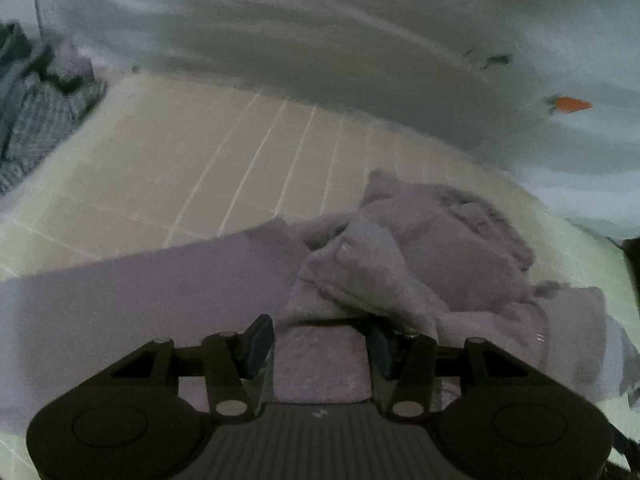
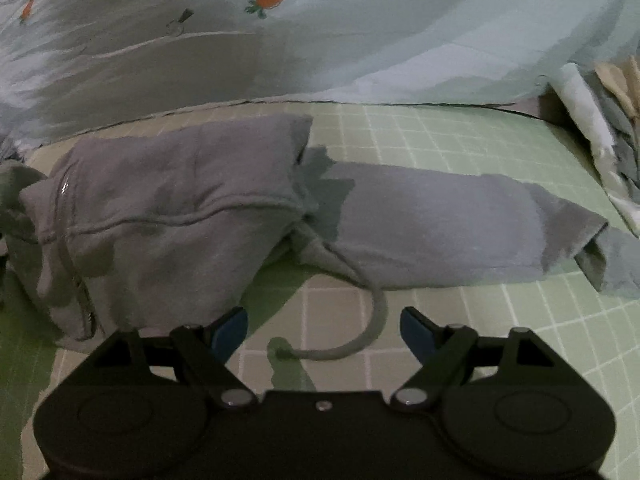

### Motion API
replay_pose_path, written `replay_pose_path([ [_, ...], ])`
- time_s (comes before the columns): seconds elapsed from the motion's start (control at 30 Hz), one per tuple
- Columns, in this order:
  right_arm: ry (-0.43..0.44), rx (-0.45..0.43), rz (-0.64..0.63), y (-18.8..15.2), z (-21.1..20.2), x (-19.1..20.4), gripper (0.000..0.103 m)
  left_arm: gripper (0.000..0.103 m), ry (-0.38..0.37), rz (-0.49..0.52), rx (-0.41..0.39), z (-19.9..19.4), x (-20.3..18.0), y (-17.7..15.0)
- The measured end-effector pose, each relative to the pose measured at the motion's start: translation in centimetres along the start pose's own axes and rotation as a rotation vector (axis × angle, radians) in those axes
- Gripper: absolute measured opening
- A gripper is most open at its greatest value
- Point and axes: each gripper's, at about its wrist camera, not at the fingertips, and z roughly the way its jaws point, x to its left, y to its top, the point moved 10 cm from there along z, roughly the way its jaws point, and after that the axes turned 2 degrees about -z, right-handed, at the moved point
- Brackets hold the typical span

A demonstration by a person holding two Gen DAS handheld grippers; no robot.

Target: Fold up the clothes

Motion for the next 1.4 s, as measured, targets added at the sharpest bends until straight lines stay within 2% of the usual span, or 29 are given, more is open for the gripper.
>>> replay_pose_path([
  [0.13,-0.007,0.000,0.002,-0.1,-0.4,0.1,0.084,0.053,-0.005,-0.009,-0.015,-1.0,0.6,-0.6],
  [0.3,-0.009,0.011,0.004,-0.4,-0.6,0.1,0.085,0.052,-0.004,0.000,-0.039,-3.6,2.0,-2.8],
  [0.47,-0.001,0.022,0.012,-0.5,-0.4,0.4,0.086,0.049,0.020,0.101,-0.044,-5.1,2.2,-5.2],
  [0.53,0.003,0.026,0.011,-0.6,-0.3,0.6,0.087,0.044,0.031,0.130,-0.032,-4.8,2.1,-5.8],
  [0.8,-0.002,0.036,-0.001,-0.8,-0.3,0.8,0.089,0.030,0.095,0.322,-0.060,-2.9,0.4,-5.4],
  [1.17,-0.046,0.053,0.057,-1.0,-0.2,-0.9,0.089,0.030,0.135,0.498,-0.095,-1.7,-1.4,-5.2],
  [1.2,-0.045,0.055,0.059,-1.1,-0.1,-0.9,0.089,0.022,0.139,0.514,-0.099,-1.6,-1.6,-5.2],
  [1.23,-0.043,0.056,0.061,-1.1,-0.1,-0.8,0.089,0.002,0.143,0.530,-0.102,-1.4,-1.7,-5.1],
  [1.3,-0.042,0.054,0.063,-1.1,-0.1,-0.8,0.089,0.001,0.146,0.525,-0.118,-1.6,-1.7,-4.9],
  [1.4,-0.040,0.051,0.067,-1.1,-0.3,-0.8,0.089,0.001,0.103,0.403,-0.162,-3.9,-0.4,-4.1],
])
